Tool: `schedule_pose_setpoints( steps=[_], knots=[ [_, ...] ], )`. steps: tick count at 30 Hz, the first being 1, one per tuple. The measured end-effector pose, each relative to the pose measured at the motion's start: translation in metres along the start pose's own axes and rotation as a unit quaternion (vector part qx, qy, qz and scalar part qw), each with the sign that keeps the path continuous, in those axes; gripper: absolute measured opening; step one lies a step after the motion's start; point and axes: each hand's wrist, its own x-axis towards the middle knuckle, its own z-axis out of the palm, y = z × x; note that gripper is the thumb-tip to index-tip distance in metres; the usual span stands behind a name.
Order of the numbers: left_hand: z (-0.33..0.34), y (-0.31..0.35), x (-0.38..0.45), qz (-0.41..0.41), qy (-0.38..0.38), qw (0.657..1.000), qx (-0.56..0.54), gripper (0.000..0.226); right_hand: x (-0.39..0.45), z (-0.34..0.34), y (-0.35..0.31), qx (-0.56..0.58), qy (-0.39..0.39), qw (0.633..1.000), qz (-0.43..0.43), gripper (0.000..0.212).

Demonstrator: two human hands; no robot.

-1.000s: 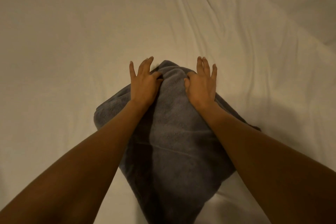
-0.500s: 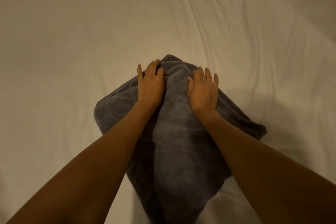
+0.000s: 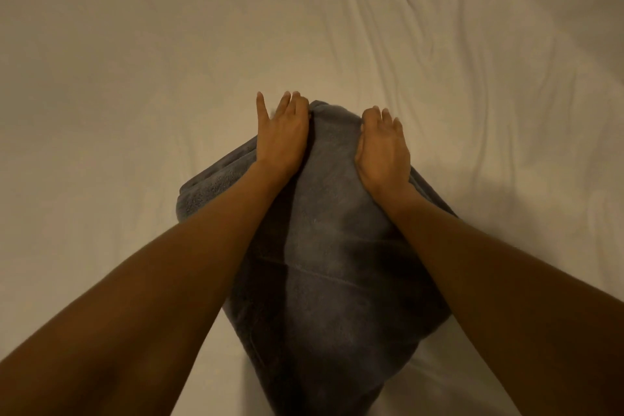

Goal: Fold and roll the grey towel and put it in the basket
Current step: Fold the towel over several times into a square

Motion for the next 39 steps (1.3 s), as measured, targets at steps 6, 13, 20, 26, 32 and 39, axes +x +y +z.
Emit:
schedule_pose_setpoints(
  steps=[6, 13, 20, 26, 32, 39],
  knots=[
    [-0.013, 0.003, 0.032, -0.007, 0.005, 0.999, 0.035, 0.027, 0.034, -0.001, 0.003, -0.044, 0.009, 0.999, 0.013, 0.029],
    [-0.002, 0.02, -0.01, -0.015, 0.016, 0.997, -0.068, 0.047, 0.0, 0.0, -0.01, -0.025, -0.002, 1.0, -0.016, 0.049],
    [0.034, 0.01, -0.045, 0.018, -0.036, 0.997, -0.067, 0.053, -0.03, 0.021, 0.006, 0.001, -0.053, 0.995, -0.08, 0.052],
    [0.045, 0.005, -0.039, 0.008, -0.08, 0.993, -0.085, 0.053, -0.02, 0.028, 0.007, 0.019, -0.117, 0.991, -0.057, 0.052],
    [0.026, 0.005, -0.043, 0.01, -0.147, 0.985, -0.094, 0.056, -0.031, 0.015, 0.005, -0.027, -0.147, 0.987, -0.051, 0.054],
    [0.018, 0.017, -0.124, -0.042, -0.134, 0.986, -0.09, 0.065, -0.1, 0.001, 0.013, -0.062, -0.156, 0.985, -0.047, 0.058]
  ],
)
